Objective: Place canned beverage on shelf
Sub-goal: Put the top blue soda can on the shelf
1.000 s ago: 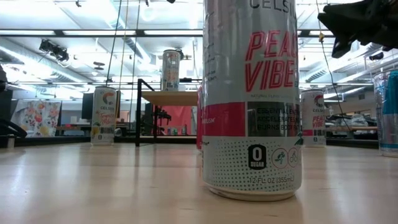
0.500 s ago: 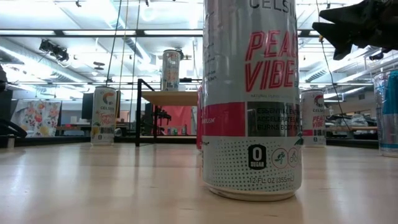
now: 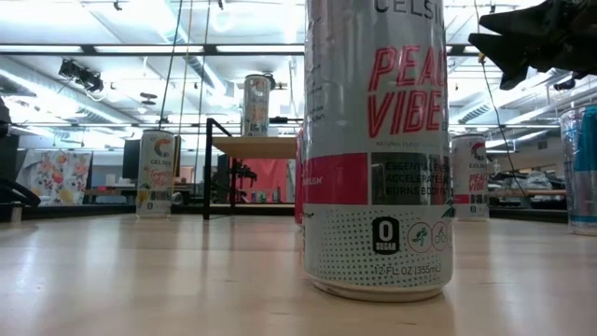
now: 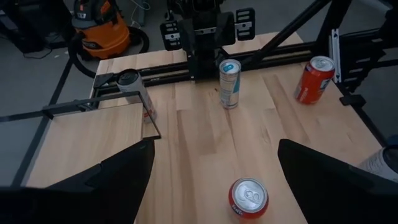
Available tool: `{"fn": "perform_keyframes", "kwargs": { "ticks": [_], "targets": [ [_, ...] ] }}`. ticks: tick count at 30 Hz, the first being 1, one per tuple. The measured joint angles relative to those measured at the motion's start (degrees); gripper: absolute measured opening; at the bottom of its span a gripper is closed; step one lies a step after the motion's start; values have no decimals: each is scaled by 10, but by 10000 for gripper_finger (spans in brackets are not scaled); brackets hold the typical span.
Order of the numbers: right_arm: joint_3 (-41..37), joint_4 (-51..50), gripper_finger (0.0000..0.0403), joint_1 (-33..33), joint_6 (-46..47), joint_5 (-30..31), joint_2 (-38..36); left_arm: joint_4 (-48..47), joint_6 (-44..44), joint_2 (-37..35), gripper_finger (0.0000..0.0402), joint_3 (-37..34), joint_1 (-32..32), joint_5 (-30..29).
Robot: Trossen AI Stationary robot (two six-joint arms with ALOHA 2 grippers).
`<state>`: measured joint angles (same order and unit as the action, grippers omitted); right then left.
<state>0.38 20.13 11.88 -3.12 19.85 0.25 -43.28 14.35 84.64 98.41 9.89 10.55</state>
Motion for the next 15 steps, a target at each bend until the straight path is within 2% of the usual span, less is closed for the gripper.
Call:
{"fn": "perform_keyframes", "kwargs": {
  "ticks": [15],
  "targets": [
    [0, 15, 180, 0, 5, 3, 0, -2, 4, 0, 353, 0, 0, 0]
  ]
}}
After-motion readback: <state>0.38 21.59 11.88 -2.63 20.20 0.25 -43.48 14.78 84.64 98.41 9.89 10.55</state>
